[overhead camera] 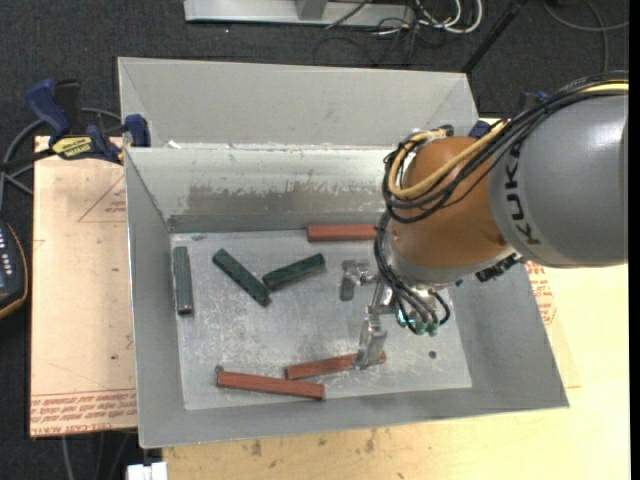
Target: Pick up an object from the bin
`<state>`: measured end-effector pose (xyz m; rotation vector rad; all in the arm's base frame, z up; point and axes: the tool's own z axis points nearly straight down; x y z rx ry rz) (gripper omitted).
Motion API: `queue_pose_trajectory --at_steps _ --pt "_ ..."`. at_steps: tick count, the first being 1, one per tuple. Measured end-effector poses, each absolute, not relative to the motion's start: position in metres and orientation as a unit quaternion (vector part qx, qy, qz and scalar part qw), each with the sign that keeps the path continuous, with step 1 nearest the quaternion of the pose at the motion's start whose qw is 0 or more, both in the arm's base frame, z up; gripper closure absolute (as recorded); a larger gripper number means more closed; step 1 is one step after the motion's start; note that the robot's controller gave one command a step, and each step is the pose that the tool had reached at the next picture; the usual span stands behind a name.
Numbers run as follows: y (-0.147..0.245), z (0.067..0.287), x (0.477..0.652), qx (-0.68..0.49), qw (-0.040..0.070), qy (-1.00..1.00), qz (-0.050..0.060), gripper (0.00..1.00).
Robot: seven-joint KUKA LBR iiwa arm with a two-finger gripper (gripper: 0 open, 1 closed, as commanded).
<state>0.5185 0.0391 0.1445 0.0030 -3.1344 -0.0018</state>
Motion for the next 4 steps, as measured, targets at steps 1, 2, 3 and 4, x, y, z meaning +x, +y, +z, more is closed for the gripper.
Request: queue_pose_trajectory --at_steps 1,2,3,4 --pt "0.067 0.07 0.495 0.1 -0.004 -0.995 -0.001 0.0" --pt "0.056 0.102 0.518 0.09 -0.003 -0.996 0.0 0.0" --pt "0.067 0.103 0.507 0.154 0.0 -0.988 -0.001 0.0" --pt "0.084 0.071 0.501 0.216 -0.003 -0.976 0.0 0.0"
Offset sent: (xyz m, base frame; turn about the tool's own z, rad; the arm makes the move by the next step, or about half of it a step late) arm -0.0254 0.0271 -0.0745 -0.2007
